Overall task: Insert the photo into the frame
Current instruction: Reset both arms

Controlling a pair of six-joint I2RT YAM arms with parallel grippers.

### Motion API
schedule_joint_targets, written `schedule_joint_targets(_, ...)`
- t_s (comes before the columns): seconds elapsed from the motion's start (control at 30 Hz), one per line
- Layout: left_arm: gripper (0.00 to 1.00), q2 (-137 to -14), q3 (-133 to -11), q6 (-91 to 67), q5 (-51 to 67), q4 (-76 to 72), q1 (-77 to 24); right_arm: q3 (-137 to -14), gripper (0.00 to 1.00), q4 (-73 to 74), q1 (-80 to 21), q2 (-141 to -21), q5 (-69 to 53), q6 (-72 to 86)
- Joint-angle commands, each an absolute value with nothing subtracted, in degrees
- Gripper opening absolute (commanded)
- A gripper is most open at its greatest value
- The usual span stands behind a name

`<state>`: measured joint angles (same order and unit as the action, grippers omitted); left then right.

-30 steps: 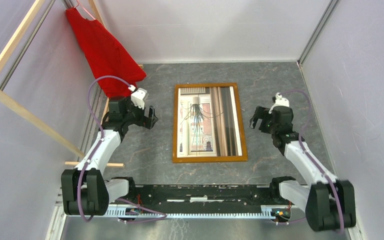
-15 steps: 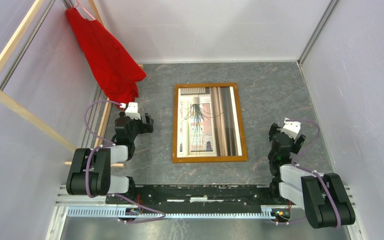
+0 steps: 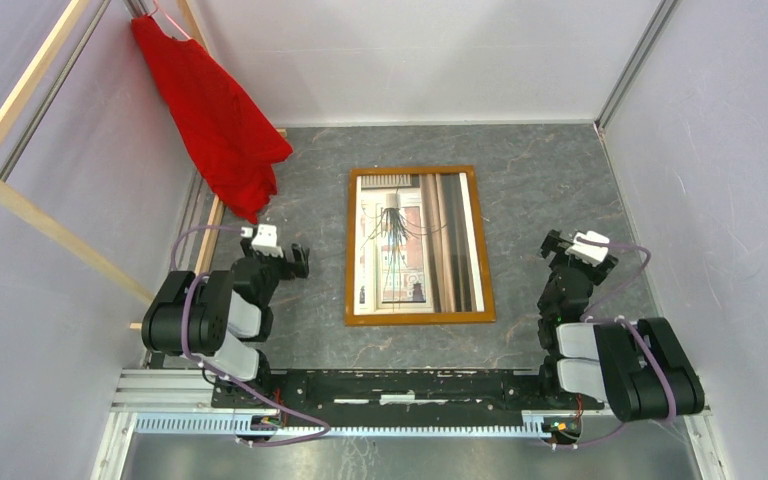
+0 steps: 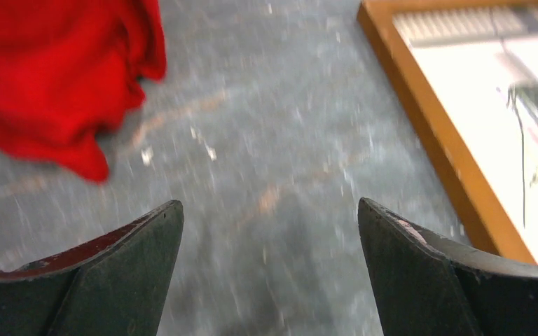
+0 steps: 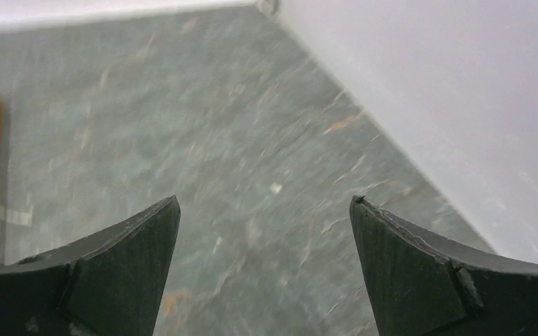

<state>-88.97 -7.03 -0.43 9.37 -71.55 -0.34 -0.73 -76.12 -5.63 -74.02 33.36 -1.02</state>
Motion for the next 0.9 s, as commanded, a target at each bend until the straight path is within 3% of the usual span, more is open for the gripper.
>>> schedule_joint_targets(0.0,1.00,-88.14,-12.79,0.47,6.89,-70.02,-0.09,5.10,0.98,-77.97,-6.03,-77.00,23.36,-6.63)
schedule_joint_targets(0.07,1.00,-87.94,-12.41,0.47,6.86,-70.63,-0.09,5.94,0.98,-84.63,-6.20,-79.59,23.69,-7.93)
schedule_joint_targets(0.13,1.00,-87.83,-12.27,0.46,6.74,-70.66,-0.09,4.63,0.98,-78.53,-6.22,-77.97,23.75,-7.45)
schedule_joint_targets(0.87,1.00,-87.90,-12.24,0.37,6.46,-70.87,-0.09,5.19,0.98,-80.38,-6.26,-78.17,23.38,-7.82)
